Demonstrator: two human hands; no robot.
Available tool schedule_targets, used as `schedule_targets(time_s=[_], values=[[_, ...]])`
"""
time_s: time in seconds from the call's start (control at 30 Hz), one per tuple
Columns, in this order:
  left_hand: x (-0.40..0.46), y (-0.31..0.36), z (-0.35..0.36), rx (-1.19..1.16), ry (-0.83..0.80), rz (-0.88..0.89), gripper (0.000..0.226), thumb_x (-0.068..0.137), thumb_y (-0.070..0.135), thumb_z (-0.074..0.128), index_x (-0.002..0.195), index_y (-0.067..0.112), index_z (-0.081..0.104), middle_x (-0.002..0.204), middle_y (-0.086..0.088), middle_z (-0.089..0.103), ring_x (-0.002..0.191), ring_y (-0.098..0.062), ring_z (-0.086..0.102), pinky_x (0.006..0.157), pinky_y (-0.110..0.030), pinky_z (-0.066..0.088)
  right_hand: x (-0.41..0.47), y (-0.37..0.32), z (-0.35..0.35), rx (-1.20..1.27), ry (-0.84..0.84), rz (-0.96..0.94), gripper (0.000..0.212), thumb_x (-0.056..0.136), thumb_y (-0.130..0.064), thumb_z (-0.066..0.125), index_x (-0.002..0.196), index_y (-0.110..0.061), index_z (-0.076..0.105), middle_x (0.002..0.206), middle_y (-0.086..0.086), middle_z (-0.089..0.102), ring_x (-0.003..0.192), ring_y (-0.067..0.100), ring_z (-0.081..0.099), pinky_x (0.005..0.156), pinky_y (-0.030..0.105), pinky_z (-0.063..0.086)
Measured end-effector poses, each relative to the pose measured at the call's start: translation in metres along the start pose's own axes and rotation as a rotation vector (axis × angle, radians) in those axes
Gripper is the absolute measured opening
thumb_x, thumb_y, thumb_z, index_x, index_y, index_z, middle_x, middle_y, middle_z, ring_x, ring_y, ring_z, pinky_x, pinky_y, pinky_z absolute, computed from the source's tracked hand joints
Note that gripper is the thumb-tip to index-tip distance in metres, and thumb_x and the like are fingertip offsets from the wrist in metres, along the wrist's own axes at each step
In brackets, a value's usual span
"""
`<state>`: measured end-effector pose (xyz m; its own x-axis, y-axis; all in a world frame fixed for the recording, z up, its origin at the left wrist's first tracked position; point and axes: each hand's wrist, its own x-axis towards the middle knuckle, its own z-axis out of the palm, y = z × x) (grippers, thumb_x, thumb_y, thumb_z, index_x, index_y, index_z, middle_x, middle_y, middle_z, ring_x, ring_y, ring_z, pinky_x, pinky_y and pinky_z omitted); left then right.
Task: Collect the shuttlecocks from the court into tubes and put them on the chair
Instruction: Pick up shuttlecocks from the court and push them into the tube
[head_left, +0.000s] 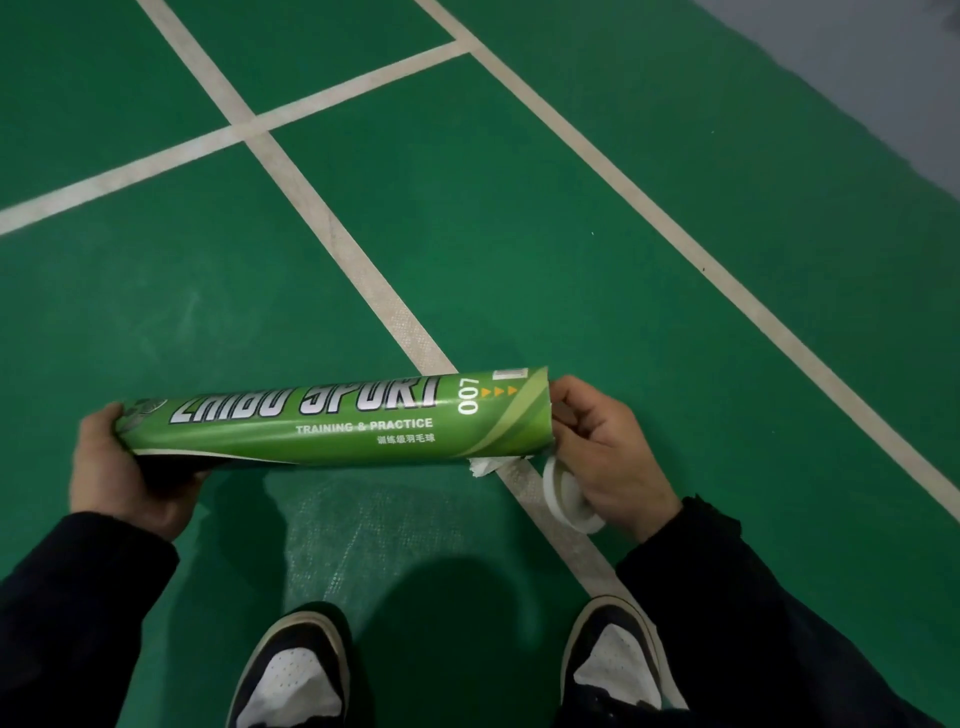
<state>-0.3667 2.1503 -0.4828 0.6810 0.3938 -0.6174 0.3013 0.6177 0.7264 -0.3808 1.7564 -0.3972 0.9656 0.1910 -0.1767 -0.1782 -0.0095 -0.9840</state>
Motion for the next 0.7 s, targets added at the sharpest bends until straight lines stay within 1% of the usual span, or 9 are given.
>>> schedule_targets(time_s=[0.1, 0.17, 0.23, 0.4, 0.47, 0.53, 0.57, 0.63, 0.7], values=[[0.0, -0.004, -0.001, -0.011, -0.023, 0.014, 0.035, 0.065, 0.047, 0.06, 0.094, 0.027, 0.057, 0.068, 0.012, 0.073, 0.064, -0.004, 0.073, 0.059, -0.025, 0.061, -0.001, 0.006, 0.0, -0.057, -0.028, 0.057, 0.031, 0.092, 0.016, 0.057, 0.106, -0.008, 0.068, 0.097, -0.011, 0.078, 0.093, 0.004, 0.072, 0.081, 0.018, 0.054], [0.005, -0.006, -0.005, 0.015, 0.01, 0.031, 0.014, 0.086, 0.037, 0.061, 0.093, 0.025, 0.059, 0.076, 0.005, 0.071, 0.069, -0.01, 0.073, 0.061, -0.033, 0.064, -0.005, 0.012, 0.002, -0.057, -0.026, 0.099, 0.042, 0.09, 0.018, 0.057, 0.11, -0.016, 0.068, 0.103, -0.013, 0.078, 0.101, 0.003, 0.071, 0.086, 0.019, 0.054], [0.008, -0.003, -0.01, 0.06, 0.044, 0.04, 0.02, 0.095, 0.044, 0.055, 0.093, 0.025, 0.061, 0.085, -0.001, 0.066, 0.078, -0.017, 0.072, 0.065, -0.042, 0.065, -0.008, 0.017, 0.006, -0.009, 0.031, 0.122, 0.043, 0.091, 0.018, 0.056, 0.11, -0.019, 0.069, 0.105, -0.012, 0.078, 0.103, 0.005, 0.071, 0.087, 0.019, 0.054], [0.016, 0.003, -0.011, 0.048, 0.083, 0.013, 0.026, 0.088, 0.047, 0.058, 0.099, 0.023, 0.06, 0.093, -0.006, 0.066, 0.092, -0.025, 0.071, 0.078, -0.053, 0.063, -0.004, 0.013, 0.013, -0.011, 0.206, 0.051, 0.034, 0.095, 0.007, 0.057, 0.096, -0.021, 0.075, 0.094, -0.007, 0.079, 0.089, 0.008, 0.072, 0.08, 0.02, 0.055], [0.016, -0.001, -0.015, 0.027, 0.077, -0.015, 0.02, 0.092, 0.042, 0.054, 0.093, 0.023, 0.059, 0.089, -0.005, 0.066, 0.087, -0.022, 0.071, 0.075, -0.05, 0.064, 0.0, 0.007, 0.009, -0.046, 0.432, 0.017, 0.02, 0.098, -0.01, 0.059, 0.088, -0.019, 0.073, 0.082, -0.01, 0.075, 0.08, 0.005, 0.069, 0.077, 0.014, 0.051], [0.014, -0.007, -0.022, 0.028, 0.069, -0.037, 0.013, 0.091, 0.035, 0.056, 0.091, 0.023, 0.059, 0.092, -0.006, 0.064, 0.084, -0.019, 0.071, 0.072, -0.047, 0.065, 0.006, 0.004, -0.002, 0.06, 0.655, 0.064, 0.026, 0.101, -0.03, 0.058, 0.081, -0.017, 0.07, 0.073, -0.005, 0.065, 0.072, 0.009, 0.06, 0.074, 0.021, 0.047], [0.014, -0.009, -0.025, 0.024, 0.055, -0.042, 0.012, 0.085, 0.032, 0.061, 0.091, 0.023, 0.059, 0.094, -0.006, 0.063, 0.083, -0.019, 0.072, 0.07, -0.046, 0.065, 0.01, 0.001, -0.007, 0.146, 0.683, 0.137, 0.032, 0.1, -0.039, 0.058, 0.079, -0.019, 0.069, 0.072, -0.005, 0.058, 0.068, 0.01, 0.054, 0.07, 0.025, 0.044], [0.014, -0.014, -0.028, 0.043, 0.035, -0.073, 0.031, 0.066, 0.038, 0.068, 0.091, 0.023, 0.059, 0.091, -0.005, 0.063, 0.079, -0.017, 0.071, 0.069, -0.042, 0.065, 0.017, -0.005, -0.01, 0.253, 0.621, 0.275, 0.035, 0.097, -0.048, 0.06, 0.077, -0.021, 0.068, 0.069, -0.008, 0.051, 0.063, 0.01, 0.045, 0.063, 0.027, 0.038], [0.012, -0.02, -0.026, 0.044, 0.007, -0.076, 0.029, 0.064, 0.039, 0.067, 0.088, 0.025, 0.058, 0.084, -0.003, 0.062, 0.073, -0.015, 0.07, 0.065, -0.036, 0.063, 0.022, -0.007, -0.004, 0.248, 0.559, 0.318, 0.032, 0.094, -0.046, 0.065, 0.077, -0.02, 0.069, 0.067, -0.01, 0.051, 0.062, 0.009, 0.045, 0.063, 0.027, 0.039]])
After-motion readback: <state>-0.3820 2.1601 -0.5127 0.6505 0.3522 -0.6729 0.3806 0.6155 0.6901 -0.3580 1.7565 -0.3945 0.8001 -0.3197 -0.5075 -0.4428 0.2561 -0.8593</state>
